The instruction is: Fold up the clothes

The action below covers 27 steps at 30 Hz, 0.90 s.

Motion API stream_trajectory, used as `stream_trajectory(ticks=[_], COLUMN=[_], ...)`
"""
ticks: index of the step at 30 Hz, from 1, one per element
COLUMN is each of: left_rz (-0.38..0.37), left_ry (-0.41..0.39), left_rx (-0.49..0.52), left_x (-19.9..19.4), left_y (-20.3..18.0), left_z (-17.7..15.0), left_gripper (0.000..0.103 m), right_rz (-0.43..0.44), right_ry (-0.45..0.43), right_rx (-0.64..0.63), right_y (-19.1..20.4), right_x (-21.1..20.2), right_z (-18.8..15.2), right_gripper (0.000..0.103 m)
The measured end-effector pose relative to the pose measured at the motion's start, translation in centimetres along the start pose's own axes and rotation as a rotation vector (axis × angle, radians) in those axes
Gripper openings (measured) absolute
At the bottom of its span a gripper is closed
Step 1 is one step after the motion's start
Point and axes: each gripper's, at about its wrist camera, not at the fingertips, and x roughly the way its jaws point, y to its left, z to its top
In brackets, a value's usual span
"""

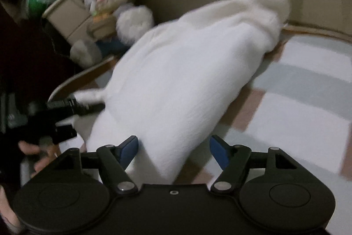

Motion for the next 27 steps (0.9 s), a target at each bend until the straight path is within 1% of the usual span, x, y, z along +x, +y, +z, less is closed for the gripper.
stream_trajectory(ticks=[2, 3, 4, 5, 6, 8, 11, 14, 15, 17, 20, 22, 23, 26, 27], left_rz=[-0.001, 0.002, 0.005, 0.007, 0.01, 0.016, 0.017, -0.062, -0.088, -0.093, -0.144, -0.168, -0.178, -0.183, -0.187], left_ry=[0.001, -0.017, -0.034, -0.051, -0.069, -0.105, -0.227, -0.237, -0.223, -0.211, -0.166, -0.056, -0.003, 0.092, 0.106], left_rx=[-0.032, -0.015, 0.002, 0.02, 0.037, 0.075, 0.202, 0.26, 0.281, 0.335, 0.453, 0.465, 0.471, 0.484, 0.49], left_x=[0.1, -0.6, -1.3, -2.0, -2.8, -4.2, -7.0, -8.1, -8.1, -8.0, -7.1, -5.3, -4.5, -2.5, -2.1], left_y=[0.2, -0.3, -0.8, -1.2, -1.7, -2.7, -5.5, -7.7, -8.4, -10.4, -13.4, -14.4, -14.9, -15.1, -15.0], left_z=[0.1, 0.1, 0.2, 0.2, 0.3, 0.4, 0.5, 0.3, 0.0, -1.3, -3.6, -5.2, -5.9, -7.0, -7.2], left_gripper=[0.03, 0.03, 0.03, 0.03, 0.03, 0.03, 0.031, 0.031, 0.031, 0.031, 0.033, 0.033, 0.033, 0.032, 0.033], right_rz=[-0.015, -0.024, -0.033, -0.039, -0.039, -0.046, -0.083, -0.12, -0.129, -0.139, -0.151, -0.152, -0.169, -0.227, -0.219], right_ry=[-0.029, -0.038, -0.047, -0.052, -0.05, -0.053, -0.057, -0.059, -0.062, -0.067, -0.069, -0.071, -0.074, -0.084, -0.069], right_rx=[0.015, 0.014, 0.011, 0.002, -0.002, -0.007, 0.009, 0.032, 0.036, 0.026, -0.025, -0.061, -0.113, -0.283, -0.276], right_y=[-1.1, -1.6, -2.2, -2.6, -3.0, -3.8, -4.6, -5.9, -6.1, -6.5, -7.0, -7.7, -7.8, -8.2, -8.8], right_x=[-1.5, -2.0, -2.4, -2.9, -3.3, -4.3, -4.8, -6.0, -6.5, -8.2, -11.6, -13.6, -14.1, -15.4, -15.2], right_z=[0.6, 0.6, 0.5, 0.6, 0.5, 0.4, 0.5, 0.8, 1.0, 1.1, 1.0, 0.7, 0.4, -0.8, -0.8], right_gripper=[0.076, 0.075, 0.068, 0.059, 0.056, 0.055, 0.055, 0.055, 0.055, 0.055, 0.055, 0.055, 0.055, 0.056, 0.056])
